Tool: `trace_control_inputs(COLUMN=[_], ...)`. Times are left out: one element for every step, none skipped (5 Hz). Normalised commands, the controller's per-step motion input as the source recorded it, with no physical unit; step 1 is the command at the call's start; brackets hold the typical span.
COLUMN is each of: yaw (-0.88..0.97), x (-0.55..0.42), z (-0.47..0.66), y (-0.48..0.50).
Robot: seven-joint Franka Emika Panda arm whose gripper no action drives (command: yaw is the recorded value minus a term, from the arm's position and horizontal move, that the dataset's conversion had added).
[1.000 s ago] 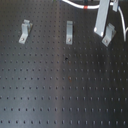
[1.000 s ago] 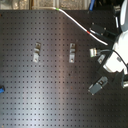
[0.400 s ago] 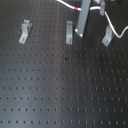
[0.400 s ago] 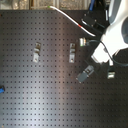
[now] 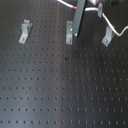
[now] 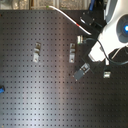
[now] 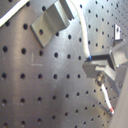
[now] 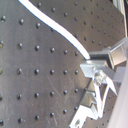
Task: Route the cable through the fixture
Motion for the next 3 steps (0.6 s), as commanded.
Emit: trace_control_inputs(yaw=[0.3,0.23,0.21], x=[0.35,0.204,0.075], z=[0.45,0.27,0.0], y=[0.085,0.027,-0.094])
